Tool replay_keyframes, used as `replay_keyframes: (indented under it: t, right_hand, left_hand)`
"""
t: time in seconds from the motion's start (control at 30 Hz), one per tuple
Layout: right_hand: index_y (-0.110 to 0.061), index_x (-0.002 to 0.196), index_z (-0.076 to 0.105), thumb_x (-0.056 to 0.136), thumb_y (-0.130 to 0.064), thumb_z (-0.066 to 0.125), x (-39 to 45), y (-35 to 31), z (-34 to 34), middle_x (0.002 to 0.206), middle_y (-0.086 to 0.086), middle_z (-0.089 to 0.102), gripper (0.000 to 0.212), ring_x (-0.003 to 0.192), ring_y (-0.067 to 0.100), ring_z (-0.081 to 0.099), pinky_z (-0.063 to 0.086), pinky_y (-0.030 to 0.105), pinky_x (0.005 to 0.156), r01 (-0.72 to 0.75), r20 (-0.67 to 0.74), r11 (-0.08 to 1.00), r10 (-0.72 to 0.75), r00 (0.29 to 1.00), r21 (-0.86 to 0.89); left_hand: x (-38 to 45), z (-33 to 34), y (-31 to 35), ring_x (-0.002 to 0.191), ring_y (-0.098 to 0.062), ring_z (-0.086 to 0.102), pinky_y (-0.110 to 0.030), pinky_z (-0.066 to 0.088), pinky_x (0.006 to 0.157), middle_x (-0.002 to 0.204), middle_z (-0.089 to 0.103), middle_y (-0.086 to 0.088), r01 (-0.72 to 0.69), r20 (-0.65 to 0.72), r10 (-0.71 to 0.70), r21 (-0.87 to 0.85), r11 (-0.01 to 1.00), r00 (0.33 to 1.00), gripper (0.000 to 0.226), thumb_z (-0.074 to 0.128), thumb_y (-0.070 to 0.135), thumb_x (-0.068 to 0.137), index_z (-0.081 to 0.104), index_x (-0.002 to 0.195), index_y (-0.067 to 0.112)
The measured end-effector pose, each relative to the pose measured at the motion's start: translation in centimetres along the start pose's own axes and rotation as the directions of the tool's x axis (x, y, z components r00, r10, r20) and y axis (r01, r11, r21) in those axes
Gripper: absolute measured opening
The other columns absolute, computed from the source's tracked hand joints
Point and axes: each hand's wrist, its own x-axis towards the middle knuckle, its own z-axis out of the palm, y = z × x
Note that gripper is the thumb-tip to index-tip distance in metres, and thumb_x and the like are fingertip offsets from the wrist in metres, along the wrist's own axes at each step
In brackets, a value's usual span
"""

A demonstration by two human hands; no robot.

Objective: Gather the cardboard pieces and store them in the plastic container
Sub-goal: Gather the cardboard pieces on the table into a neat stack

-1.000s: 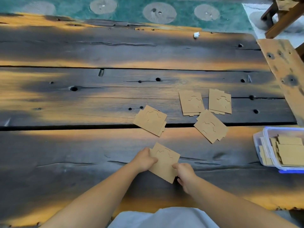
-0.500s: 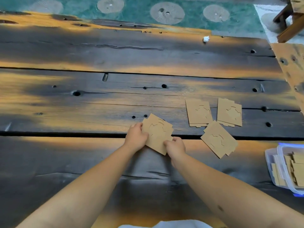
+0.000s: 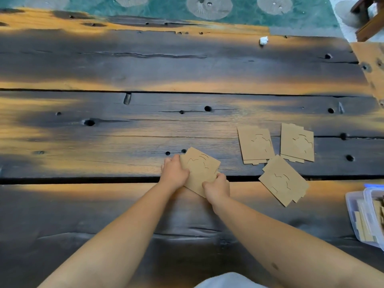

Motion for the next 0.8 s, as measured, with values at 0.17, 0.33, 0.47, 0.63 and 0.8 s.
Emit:
replay_keyframes:
  t: [0.17,0.33,0.47,0.63,0.8]
  right_hand:
    - [-0.012,0.116,0.048,0.076,-0.015,0.061,0.3,0.4,-0.6,0.117,0.012,0.057,0.042,0.099,0.031,0.058,0.052,0.041,0.085,-0.07,-0.014,0.994,0.072,0.997,0.082]
    - [-0.016,0.089,0.047,0.075,-0.015,0.068,0.3,1.5,-2.0,0.1,0.008,0.06,0.025,0.084,0.023,0.057,0.049,0.034,0.07,-0.064,-0.006,0.988,0.065,0.998,0.14]
    - [-0.02,0.09,0.041,0.081,-0.023,0.07,0.3,2.9,-3.9,0.095,0.004,0.057,0.03,0.082,0.019,0.054,0.047,0.036,0.07,-0.028,0.042,0.988,0.022,0.999,0.151]
    - [-0.021,0.091,0.047,0.08,-0.019,0.072,0.0,4.6,-6.7,0.098,0.003,0.064,0.027,0.087,0.021,0.062,0.054,0.039,0.078,0.001,0.022,0.973,-0.006,1.0,0.229]
    - [-0.023,0.096,0.048,0.08,-0.005,0.069,0.2,7.3,-11.8,0.102,0.005,0.065,0.031,0.093,0.023,0.063,0.054,0.039,0.08,-0.024,-0.012,0.94,0.029,1.0,0.341]
  left_hand:
    - [-0.2,-0.6,-0.1,0.113,-0.038,0.052,-0.04,0.045,0.094,0.12,0.058,-0.02,0.046,0.046,-0.047,0.019,0.999,0.998,0.036,0.054,0.018,0.082,0.049,0.116,0.006]
    - [-1.9,0.4,-1.3,0.113,-0.036,0.053,-0.034,0.044,0.087,0.126,0.054,-0.02,0.103,0.056,-0.102,-0.025,0.994,0.993,0.034,0.054,0.015,0.085,0.049,0.117,0.005]
    - [-3.7,1.4,-1.6,0.098,-0.031,0.057,-0.035,0.041,0.077,0.109,0.062,-0.015,0.069,0.038,-0.064,-0.165,0.984,0.997,0.023,0.059,0.027,0.09,0.048,0.098,0.009]
    - [-5.6,3.5,-0.5,0.083,-0.021,0.057,-0.035,0.047,0.075,0.09,0.061,-0.006,0.082,0.079,-0.056,-0.385,0.919,0.995,0.023,0.065,0.02,0.089,0.044,0.08,0.017]
    - [-7.0,7.2,2.9,0.093,-0.029,0.065,-0.046,0.055,0.085,0.102,0.067,-0.014,0.087,0.192,-0.009,-0.404,0.911,0.981,0.026,0.07,0.011,0.084,0.044,0.087,0.017]
